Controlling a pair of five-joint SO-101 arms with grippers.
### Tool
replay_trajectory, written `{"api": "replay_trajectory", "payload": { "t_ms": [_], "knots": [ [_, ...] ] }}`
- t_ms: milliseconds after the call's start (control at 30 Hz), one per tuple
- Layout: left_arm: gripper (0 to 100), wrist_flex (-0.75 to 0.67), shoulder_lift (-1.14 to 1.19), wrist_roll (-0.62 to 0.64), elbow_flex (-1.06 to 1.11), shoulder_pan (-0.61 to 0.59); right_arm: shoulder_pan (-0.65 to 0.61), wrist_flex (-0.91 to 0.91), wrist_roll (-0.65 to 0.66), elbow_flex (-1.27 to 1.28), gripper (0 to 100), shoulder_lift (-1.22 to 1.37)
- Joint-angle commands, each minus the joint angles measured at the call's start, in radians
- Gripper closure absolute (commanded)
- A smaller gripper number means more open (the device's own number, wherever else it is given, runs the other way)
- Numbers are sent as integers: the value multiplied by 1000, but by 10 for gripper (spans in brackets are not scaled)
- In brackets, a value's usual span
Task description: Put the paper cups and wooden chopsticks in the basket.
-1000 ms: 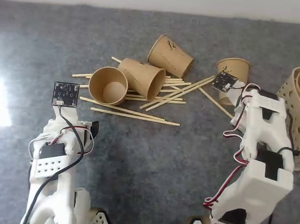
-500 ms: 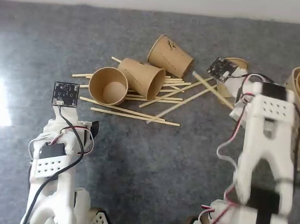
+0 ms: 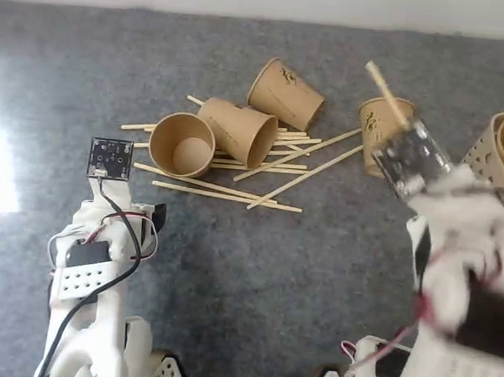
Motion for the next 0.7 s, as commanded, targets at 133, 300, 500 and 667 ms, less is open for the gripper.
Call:
{"api": "replay_trajectory", "payload": {
  "t_ms": [133, 300, 500, 667],
  "knots": [
    [739, -20, -5, 5, -4, 5, 191, -12, -282, -21, 991, -248],
    [739, -17, -5, 5, -2, 3, 272, -213, -374, 55, 991, -303],
    [739, -20, -9, 5, 7, 3, 275, -503, -387, 290, 991, -314],
    [739, -21, -9, 5, 7, 3, 317, -733, -413, 442, 991, -314]
  ]
}}
